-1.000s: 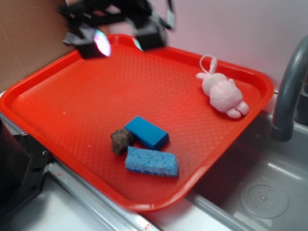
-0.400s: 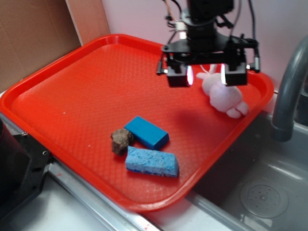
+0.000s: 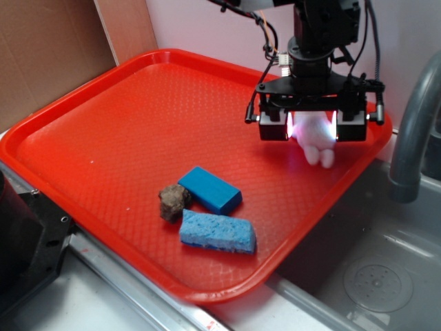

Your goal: Grab the pink bunny.

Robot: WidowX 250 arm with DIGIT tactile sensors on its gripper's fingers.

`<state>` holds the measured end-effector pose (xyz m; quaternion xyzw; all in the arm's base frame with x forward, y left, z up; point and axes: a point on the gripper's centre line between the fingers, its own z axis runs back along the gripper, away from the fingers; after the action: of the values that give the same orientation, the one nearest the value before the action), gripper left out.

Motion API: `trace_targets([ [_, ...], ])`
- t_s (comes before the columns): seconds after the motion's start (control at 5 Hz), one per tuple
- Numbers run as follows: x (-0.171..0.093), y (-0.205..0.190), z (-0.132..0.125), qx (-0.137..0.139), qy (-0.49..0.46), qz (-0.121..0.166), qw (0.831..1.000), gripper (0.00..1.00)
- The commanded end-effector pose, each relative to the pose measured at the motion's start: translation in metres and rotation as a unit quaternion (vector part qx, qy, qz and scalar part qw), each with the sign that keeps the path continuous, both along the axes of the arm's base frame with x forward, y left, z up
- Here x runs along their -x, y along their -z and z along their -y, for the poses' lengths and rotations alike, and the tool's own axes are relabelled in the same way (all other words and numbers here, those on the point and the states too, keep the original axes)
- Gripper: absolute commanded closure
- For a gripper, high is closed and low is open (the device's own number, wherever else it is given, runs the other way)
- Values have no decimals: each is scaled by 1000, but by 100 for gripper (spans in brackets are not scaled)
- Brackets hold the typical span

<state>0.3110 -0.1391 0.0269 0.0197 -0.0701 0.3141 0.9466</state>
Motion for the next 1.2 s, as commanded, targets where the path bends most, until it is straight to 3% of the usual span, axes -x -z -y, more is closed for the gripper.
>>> trace_targets([
  [0.0,29,-54,-53,10,-84,-99,991,100],
  [0.2,69,-87,-107,25,-34,-75,996,100],
  [0.4,91,-101,-137,-25,-30,-102,994,100],
  [0.6,91,-121,-144,-77,-31,-88,993,100],
  [0.8,90,-137,-163,-88,-16,-48,995,100],
  [1.0,88,-138,-187,-92,-18,-44,995,100],
])
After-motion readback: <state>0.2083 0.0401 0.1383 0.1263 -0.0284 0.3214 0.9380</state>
